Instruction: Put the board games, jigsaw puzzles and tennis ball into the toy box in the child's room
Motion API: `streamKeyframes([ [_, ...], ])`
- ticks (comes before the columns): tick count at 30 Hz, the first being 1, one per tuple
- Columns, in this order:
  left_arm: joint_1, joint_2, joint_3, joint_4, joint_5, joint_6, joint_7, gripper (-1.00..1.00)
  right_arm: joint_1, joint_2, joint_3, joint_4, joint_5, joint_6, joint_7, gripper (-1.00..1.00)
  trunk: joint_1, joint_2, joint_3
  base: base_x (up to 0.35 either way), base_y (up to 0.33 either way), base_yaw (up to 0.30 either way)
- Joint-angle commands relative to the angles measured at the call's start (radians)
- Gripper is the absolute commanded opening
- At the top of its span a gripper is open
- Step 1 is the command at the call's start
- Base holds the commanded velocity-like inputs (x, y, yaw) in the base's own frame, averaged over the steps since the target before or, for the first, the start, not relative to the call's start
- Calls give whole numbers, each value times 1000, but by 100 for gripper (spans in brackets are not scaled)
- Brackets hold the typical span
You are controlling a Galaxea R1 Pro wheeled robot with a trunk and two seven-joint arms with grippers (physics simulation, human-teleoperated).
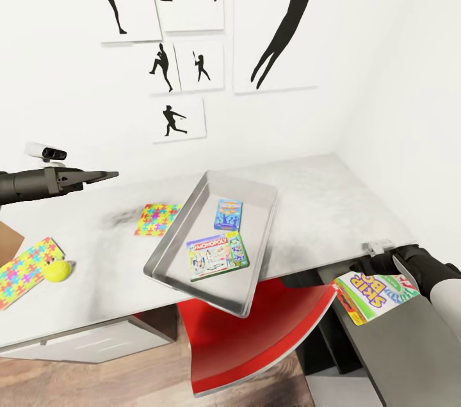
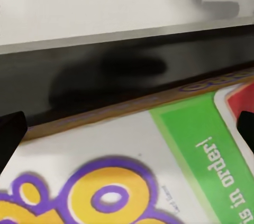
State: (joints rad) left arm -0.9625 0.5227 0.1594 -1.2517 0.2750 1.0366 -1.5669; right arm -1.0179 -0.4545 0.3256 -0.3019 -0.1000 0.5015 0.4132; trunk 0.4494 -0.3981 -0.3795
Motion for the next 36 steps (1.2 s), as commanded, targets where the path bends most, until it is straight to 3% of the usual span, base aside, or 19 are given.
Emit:
streamKeyframes([
  [1, -1, 0, 0, 0, 0, 11, -4, 100, -1, -1, 7, -2, -10, 6, -1, 100, 1, -2, -2, 0, 0, 0],
  [11, -1, 0, 0, 0, 0, 11, -4, 100, -1, -1, 6, -5, -10, 6, -2, 100, 1, -2, -2, -6, 0, 0],
  [36, -1, 0, -1, 0, 0, 11, -4, 100, -1, -2, 7, -2, -10, 6, -2, 100, 1, -2, -2, -123, 0, 0],
])
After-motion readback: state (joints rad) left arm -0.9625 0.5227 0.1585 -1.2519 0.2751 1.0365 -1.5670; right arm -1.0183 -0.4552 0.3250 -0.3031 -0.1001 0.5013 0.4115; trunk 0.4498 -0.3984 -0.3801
